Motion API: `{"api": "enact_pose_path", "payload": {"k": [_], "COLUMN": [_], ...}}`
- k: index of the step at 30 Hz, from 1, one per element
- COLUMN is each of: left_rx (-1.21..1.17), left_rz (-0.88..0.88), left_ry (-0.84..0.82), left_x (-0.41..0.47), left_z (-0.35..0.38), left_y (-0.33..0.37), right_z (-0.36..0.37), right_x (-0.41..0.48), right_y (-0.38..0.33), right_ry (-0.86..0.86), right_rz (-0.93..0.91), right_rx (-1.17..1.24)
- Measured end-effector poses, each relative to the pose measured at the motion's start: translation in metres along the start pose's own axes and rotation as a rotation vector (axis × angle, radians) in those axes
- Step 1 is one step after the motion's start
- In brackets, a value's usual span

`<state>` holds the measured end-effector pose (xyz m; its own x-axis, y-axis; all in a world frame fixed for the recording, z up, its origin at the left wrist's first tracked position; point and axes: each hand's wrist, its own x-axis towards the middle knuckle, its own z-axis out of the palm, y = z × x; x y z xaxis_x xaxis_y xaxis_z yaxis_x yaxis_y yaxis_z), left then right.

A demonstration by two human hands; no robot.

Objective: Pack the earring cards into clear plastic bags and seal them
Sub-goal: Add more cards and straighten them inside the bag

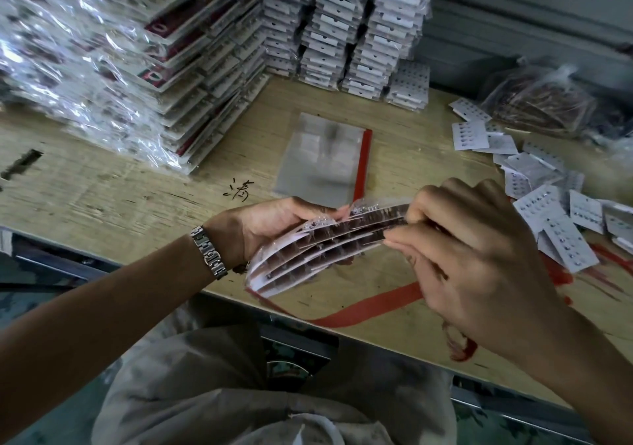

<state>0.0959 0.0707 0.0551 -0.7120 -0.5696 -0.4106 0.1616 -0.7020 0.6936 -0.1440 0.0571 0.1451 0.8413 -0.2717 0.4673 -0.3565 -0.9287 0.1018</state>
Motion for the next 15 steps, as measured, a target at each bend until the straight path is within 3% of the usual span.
{"api": "enact_pose_path", "payload": {"k": [3,6,9,15], "left_rx": [0.023,0.042,0.075,0.22], "left_rz": [0.055,0.231,0.051,-0.059], "left_ry": [-0.024,0.268,-0.078,-0.054], "left_x": [-0.003,-0.002,0.001,0.01], "left_z": [0.011,0.01,0.005,-0.009], "left_y": [0.001,-0.003,-0.002,-0.01], "right_z": [-0.005,-0.01,-0.003,0.011], "right_x": [0.002,-0.002,-0.01,-0.014], "right_y": [0.017,0.038,0.05,0.047], "right_ry": [-0.034,-0.168,-0.216,-0.094], "right_rz": [0.027,0.021,0.057,0.145], "right_rx": [0.309,0.58,0.692,0.921]}}
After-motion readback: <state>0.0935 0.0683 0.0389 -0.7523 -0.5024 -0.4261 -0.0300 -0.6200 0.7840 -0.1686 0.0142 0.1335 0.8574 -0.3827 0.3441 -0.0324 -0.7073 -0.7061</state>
